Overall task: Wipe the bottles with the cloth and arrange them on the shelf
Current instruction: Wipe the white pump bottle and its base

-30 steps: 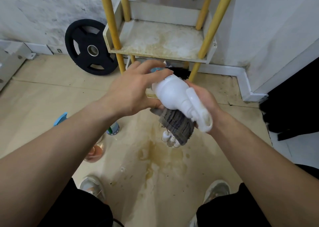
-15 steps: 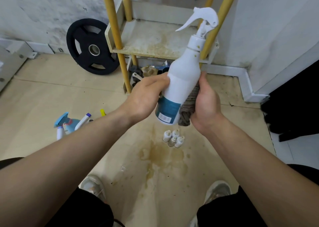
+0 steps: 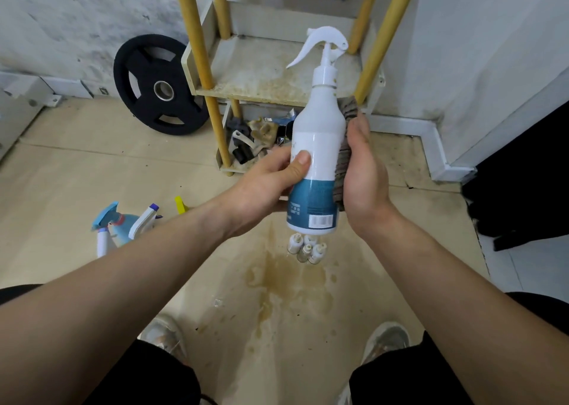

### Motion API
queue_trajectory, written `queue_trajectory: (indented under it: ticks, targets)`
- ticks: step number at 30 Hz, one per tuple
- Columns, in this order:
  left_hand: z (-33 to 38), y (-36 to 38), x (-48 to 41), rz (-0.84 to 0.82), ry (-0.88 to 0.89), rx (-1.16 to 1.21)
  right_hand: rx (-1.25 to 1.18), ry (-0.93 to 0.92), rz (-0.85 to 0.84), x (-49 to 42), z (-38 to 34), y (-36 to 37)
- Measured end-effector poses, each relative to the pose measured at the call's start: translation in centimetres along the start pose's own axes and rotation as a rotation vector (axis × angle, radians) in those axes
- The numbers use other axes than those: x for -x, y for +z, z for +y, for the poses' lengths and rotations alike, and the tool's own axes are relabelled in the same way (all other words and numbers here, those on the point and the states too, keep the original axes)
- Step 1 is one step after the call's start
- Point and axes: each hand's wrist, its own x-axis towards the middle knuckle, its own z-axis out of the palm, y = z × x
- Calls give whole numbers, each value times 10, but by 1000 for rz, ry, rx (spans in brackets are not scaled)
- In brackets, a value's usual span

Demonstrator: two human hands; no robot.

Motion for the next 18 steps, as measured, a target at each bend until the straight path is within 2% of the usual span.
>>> queue_trajectory:
  ticks: [6,9,15,18]
  targets:
    - [1,9,-1,-32,47,256,46,-141,-70,5,2,5]
    - [5,7,-1,-35,26,350,88,-188,-46,5,1,5]
    - [5,3,-2,-143,-82,326,73,-171,244,-9,-13,-7]
    - [3,6,-1,-186,-109,282,119,-245,343,-13,-20,-12]
